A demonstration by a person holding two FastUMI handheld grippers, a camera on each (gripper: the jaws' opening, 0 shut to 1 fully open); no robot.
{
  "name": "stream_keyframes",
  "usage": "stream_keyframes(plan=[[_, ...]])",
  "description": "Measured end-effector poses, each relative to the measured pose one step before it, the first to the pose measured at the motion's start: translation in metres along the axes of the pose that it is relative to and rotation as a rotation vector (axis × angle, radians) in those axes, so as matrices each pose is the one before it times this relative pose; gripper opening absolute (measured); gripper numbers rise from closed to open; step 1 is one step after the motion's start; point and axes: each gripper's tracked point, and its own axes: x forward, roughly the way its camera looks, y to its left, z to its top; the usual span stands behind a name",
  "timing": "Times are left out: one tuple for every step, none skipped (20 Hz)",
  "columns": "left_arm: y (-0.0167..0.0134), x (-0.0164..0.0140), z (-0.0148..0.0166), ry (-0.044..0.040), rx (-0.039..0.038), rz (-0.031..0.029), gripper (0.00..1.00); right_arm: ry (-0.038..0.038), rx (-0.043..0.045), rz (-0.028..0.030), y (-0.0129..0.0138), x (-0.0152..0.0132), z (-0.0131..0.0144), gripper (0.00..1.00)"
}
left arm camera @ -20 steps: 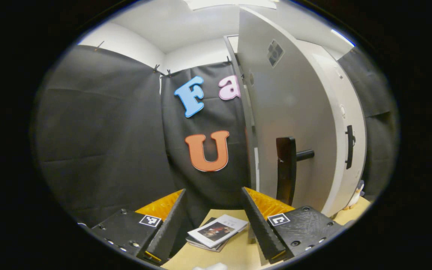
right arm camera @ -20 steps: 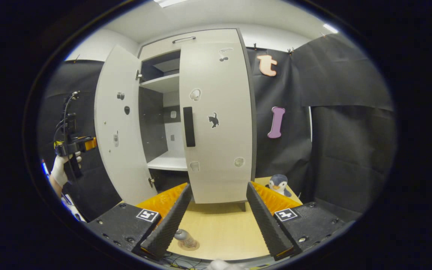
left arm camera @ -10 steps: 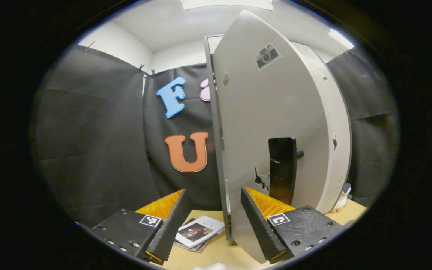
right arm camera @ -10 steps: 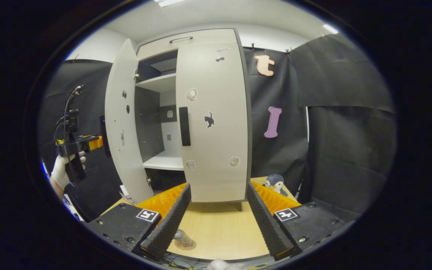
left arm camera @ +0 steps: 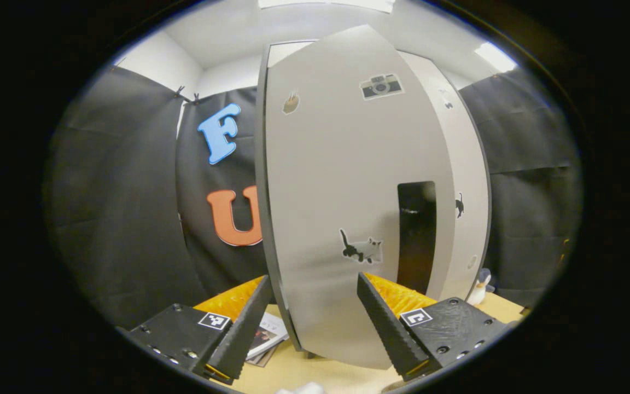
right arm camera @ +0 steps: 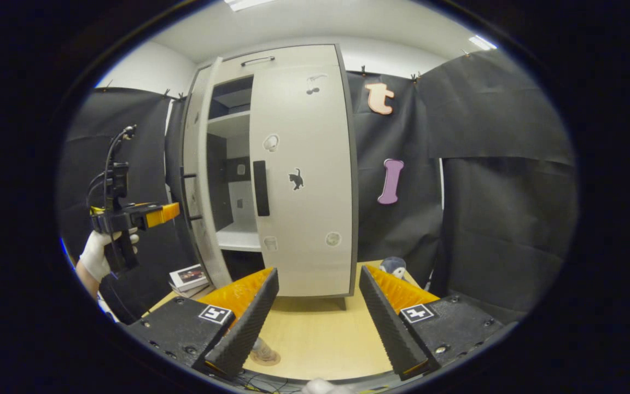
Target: Grasp the bottle in the cabinet with the left hand and place it on the coaster, then close the right door with the right hand and the left door with the left hand.
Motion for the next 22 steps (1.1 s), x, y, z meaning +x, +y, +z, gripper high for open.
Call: stream_keyframes(plan=[[-0.00189, -0.00107, -0.0014, 0.00348, -0.0097, -0.00397, 0.97, -0.00201, 0.00286, -0.00265, -0.00156, -0.00034, 0.00121, 0.97], [-0.0013, -0.00079, 0.00034, -0.00018, -0.00684, -0.00208, 0.97, -0.00155, 0.00079, -0.00393, -0.0014, -0.00058, -0.00001, 0.98], [0.00021, -0.00173, 0.00079, -0.00073, -0.00061, 0.00474, 0.97, -0.00142, -0.00067, -0.0036, -0.00145, 0.00018, 0.00113, 0.98], [0.0024, -0.00243, 0.00202, -0.00354, 0.0007, 0.01021, 0.97, -0.00159, -0.00033, -0.00261, -0.00097, 0.00049, 0.00089, 0.98], [0.00189, -0.00307, 0.0025, -0.00664, -0.00127, 0.00497, 0.97, -0.00037, -0.00018, -0.00257, -0.00031, 0.0011, -0.0001, 0.98], [0.00035, -0.00423, 0.00163, -0.00322, -0.00282, 0.00267, 0.98, -0.00226, 0.00095, -0.00209, -0.00044, 0.00109, 0.00124, 0.98], [-0.00009, -0.00468, 0.00225, -0.00348, -0.00314, 0.00201, 0.98, -0.00404, 0.00103, 0.00281, 0.00135, 0.00144, 0.00252, 0.98], [-0.00047, -0.00613, 0.00201, -0.00212, -0.00189, -0.00211, 0.98, -0.00254, -0.00007, -0.00007, 0.00096, 0.00019, 0.00101, 0.98], [0.00024, -0.00608, 0.0006, 0.00006, -0.00292, -0.00084, 0.98, -0.00545, -0.0009, 0.0026, 0.00116, 0.00126, 0.00226, 0.98], [-0.00168, -0.00618, 0.00068, 0.00034, -0.0031, -0.00192, 0.98, -0.00657, -0.00161, 0.00028, 0.00092, 0.00215, 0.0023, 0.98], [-0.00203, -0.00857, 0.00287, -0.00379, -0.00237, -0.00519, 0.98, -0.00545, -0.00224, -0.00099, 0.00005, 0.00226, 0.00355, 0.98], [-0.00177, -0.00714, 0.00064, 0.0017, -0.00347, -0.00869, 0.98, -0.00192, -0.0033, 0.0035, 0.00164, 0.00329, 0.00162, 0.97], [-0.00082, -0.00896, -0.00034, 0.001, 0.0009, -0.00568, 0.97, -0.00241, -0.00615, 0.00346, 0.00153, 0.00259, 0.00107, 0.98], [-0.00029, -0.00885, 0.00038, -0.00115, 0.00698, 0.00119, 0.97, -0.00251, -0.00592, 0.00116, 0.00102, 0.00271, 0.00156, 0.98], [0.00109, -0.00758, -0.00054, 0.00054, 0.01163, 0.00656, 0.97, -0.0045, -0.00453, 0.00437, 0.00106, 0.00161, 0.00176, 0.98], [0.0034, -0.00857, -0.00087, 0.00036, 0.01359, 0.01084, 0.97, -0.00435, -0.00237, 0.00246, 0.00245, 0.00255, 0.00286, 0.97], [0.00213, -0.00665, -0.00199, 0.00204, 0.01042, 0.01358, 0.96, -0.00296, -0.00028, 0.00494, 0.00227, 0.0028, 0.00062, 0.97], [0.00239, -0.0072, -0.00176, 0.00314, 0.00563, 0.01086, 0.97, -0.00385, 0.00154, 0.00555, 0.00317, 0.00289, 0.0012, 0.98], [0.00161, -0.00722, -0.00342, 0.00578, -0.0015, 0.00969, 0.96, -0.00167, -0.00064, 0.00288, 0.00198, 0.00045, -0.00037, 0.98], [0.00059, -0.00692, -0.00413, 0.00737, 0.00084, 0.00616, 0.96, -0.00117, -0.00185, 0.00525, 0.00181, 0.00271, 0.00141, 0.97], [0.00244, -0.00649, -0.00547, 0.00845, 0.00512, 0.01478, 0.96, -0.00078, -0.0023, 0.00142, 0.00152, 0.00135, -0.00106, 0.98], [0.00448, -0.00643, -0.00596, 0.01151, -0.00177, 0.01957, 0.96, -0.00001, -0.00272, 0.00256, 0.00183, 0.00059, -0.00061, 0.98]])
